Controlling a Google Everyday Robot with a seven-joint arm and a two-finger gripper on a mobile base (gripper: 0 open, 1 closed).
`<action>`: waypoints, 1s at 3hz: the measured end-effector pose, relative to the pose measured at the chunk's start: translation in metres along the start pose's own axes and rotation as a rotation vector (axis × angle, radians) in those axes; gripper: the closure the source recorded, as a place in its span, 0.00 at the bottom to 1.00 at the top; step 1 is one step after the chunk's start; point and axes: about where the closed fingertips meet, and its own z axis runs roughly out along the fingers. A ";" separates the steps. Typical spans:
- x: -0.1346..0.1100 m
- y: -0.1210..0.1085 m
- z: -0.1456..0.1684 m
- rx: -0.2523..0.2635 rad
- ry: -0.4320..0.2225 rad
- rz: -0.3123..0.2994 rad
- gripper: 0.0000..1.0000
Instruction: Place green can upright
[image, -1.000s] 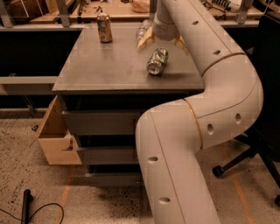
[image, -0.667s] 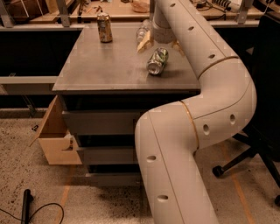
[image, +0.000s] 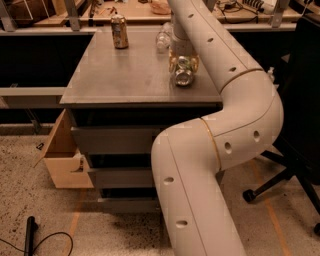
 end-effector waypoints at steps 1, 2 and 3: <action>0.006 0.001 0.004 0.037 0.029 -0.006 0.70; -0.013 0.018 -0.041 -0.052 -0.078 -0.080 0.93; -0.027 0.038 -0.114 -0.251 -0.236 -0.262 1.00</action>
Offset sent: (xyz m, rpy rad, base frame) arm 0.0301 0.0492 0.1945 0.0439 -0.3583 0.5690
